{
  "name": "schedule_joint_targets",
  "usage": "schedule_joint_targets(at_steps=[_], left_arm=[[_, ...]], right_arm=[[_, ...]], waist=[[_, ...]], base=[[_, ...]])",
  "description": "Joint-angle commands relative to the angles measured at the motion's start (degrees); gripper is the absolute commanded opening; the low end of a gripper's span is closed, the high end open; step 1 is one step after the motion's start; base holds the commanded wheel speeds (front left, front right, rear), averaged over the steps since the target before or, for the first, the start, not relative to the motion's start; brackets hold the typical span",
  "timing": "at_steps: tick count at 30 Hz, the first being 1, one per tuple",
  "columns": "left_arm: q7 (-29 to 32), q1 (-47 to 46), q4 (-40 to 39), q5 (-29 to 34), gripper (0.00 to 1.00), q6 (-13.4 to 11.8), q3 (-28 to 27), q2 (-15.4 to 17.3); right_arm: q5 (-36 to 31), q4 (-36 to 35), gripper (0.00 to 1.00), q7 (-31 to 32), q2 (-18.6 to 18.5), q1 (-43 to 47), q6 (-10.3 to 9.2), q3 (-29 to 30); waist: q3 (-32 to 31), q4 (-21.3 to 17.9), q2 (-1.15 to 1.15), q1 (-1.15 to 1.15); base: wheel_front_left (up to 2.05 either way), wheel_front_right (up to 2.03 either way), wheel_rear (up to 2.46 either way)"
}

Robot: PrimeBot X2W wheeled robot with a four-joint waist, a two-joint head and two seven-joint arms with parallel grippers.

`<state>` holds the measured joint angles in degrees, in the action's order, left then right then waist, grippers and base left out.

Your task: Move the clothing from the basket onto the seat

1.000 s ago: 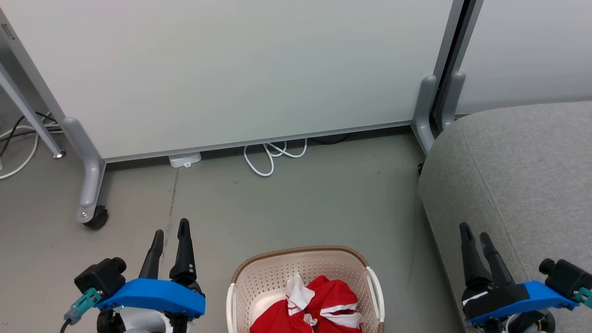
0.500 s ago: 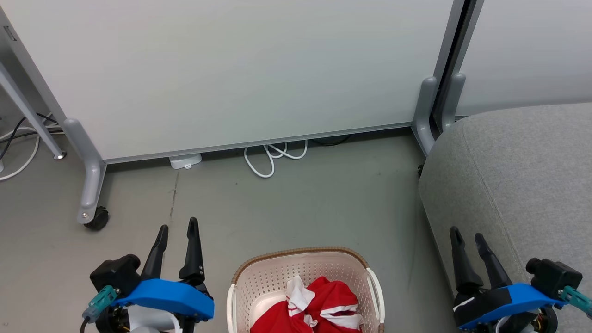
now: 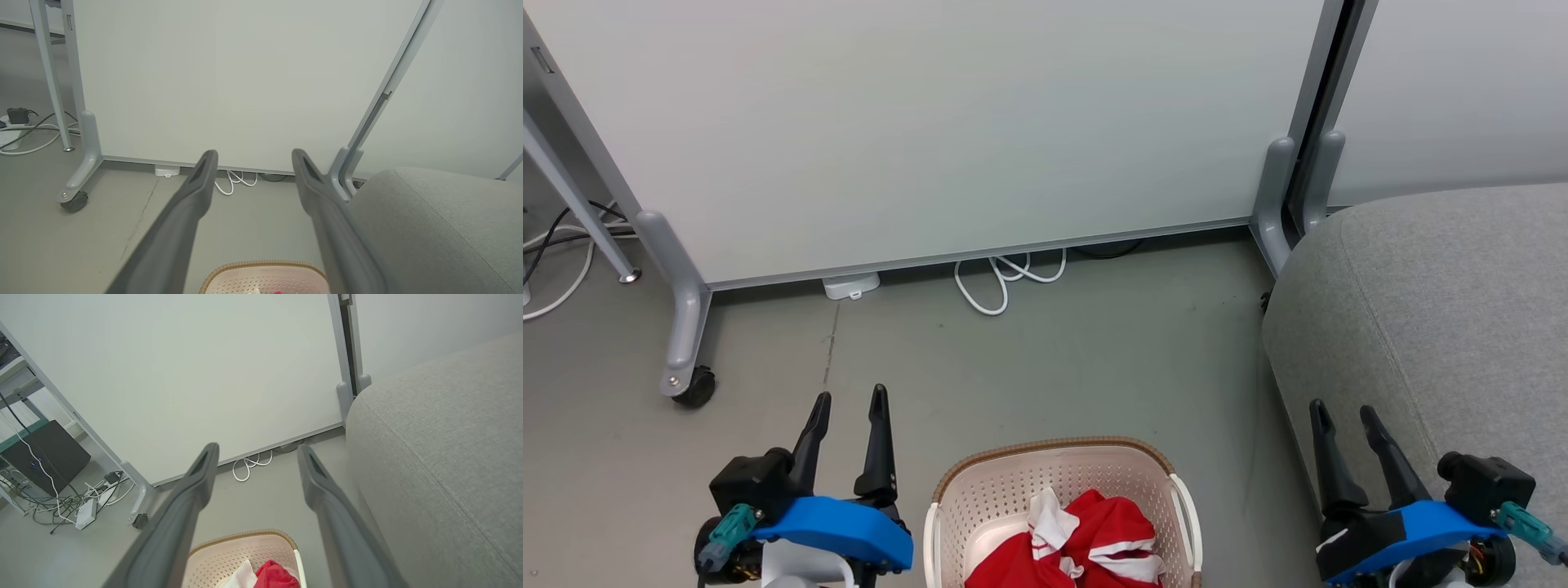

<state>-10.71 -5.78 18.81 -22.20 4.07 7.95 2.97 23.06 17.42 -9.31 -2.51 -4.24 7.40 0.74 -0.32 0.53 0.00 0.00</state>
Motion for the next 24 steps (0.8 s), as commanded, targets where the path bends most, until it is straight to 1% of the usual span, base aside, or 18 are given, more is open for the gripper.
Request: schedule_joint_targets(at_steps=[1,11,24], left_arm=[[-0.55,-1.08,0.15,1.55,1.00,0.16,0.15,0.11],[-1.77,-1.35,1.19,5.38,1.00,-0.21,0.70,0.00],[-3.14,-1.20,1.48,7.92,1.00,-0.39,0.64,-0.08]], right_arm=[[-1.85,-0.23,1.00,-0.55,-0.48,-0.53,0.11,0.07],[-6.61,-0.16,1.00,-1.43,-0.50,-0.30,0.12,0.13],[-11.75,0.14,1.00,-2.45,-0.52,-0.01,0.14,0.25]], waist=[[-0.03,0.01,0.00,0.00],[-0.14,0.14,0.00,0.00],[-0.20,0.19,0.00,0.00]], base=[[0.00,0.00,0.00],[0.00,0.00,0.00],[0.00,0.00,0.00]])
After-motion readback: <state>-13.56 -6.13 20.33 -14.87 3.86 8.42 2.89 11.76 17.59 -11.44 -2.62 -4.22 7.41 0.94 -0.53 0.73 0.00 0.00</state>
